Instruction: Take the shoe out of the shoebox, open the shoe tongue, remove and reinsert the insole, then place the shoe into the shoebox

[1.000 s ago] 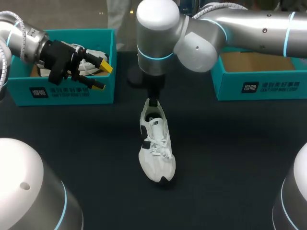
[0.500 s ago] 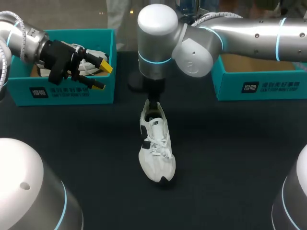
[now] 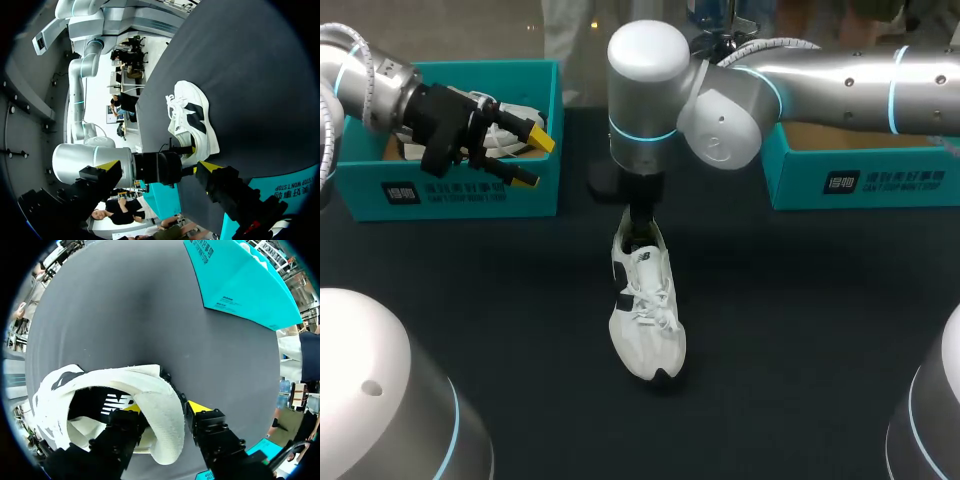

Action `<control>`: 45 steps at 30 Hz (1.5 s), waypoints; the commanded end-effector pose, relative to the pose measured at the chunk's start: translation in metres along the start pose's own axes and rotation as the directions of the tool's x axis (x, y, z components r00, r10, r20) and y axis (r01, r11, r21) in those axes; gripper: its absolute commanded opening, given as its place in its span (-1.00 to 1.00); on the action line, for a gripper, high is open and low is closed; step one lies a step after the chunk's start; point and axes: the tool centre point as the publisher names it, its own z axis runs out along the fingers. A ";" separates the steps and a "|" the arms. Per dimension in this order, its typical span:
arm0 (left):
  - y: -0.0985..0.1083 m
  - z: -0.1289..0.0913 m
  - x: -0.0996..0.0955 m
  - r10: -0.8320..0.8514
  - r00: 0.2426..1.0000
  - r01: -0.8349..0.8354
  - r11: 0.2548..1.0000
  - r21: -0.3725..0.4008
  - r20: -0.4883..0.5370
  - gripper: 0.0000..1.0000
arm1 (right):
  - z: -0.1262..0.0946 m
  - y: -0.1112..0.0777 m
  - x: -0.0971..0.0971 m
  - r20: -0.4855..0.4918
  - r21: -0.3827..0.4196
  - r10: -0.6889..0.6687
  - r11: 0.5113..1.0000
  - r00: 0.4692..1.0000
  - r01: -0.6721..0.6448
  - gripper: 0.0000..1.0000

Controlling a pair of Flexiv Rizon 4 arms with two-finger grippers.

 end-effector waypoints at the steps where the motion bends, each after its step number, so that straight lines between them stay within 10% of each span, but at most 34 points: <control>1: 0.000 0.000 0.000 0.001 1.000 -0.001 1.000 0.001 -0.002 1.00 | 0.005 0.003 -0.002 -0.009 0.002 -0.002 1.000 1.000 0.002 -0.08; 8: 0.000 0.000 0.000 0.001 1.000 -0.001 1.000 0.001 -0.002 1.00 | 0.009 0.006 0.001 -0.020 0.005 0.003 1.000 1.000 -0.003 -0.33; 14: 0.000 0.000 0.000 0.001 1.000 -0.001 1.000 0.001 -0.002 1.00 | 0.012 0.005 0.002 -0.026 0.012 0.017 1.000 1.000 -0.017 -1.00; 24: 0.000 0.000 0.000 0.001 1.000 -0.001 1.000 0.001 -0.002 1.00 | -0.019 0.003 -0.004 -0.011 0.024 0.037 0.999 0.999 -0.037 -1.00; 45: 0.000 0.000 0.000 0.001 1.000 -0.001 1.000 0.001 -0.002 1.00 | -0.153 -0.004 -0.033 0.041 0.022 0.033 0.999 0.999 -0.033 -1.00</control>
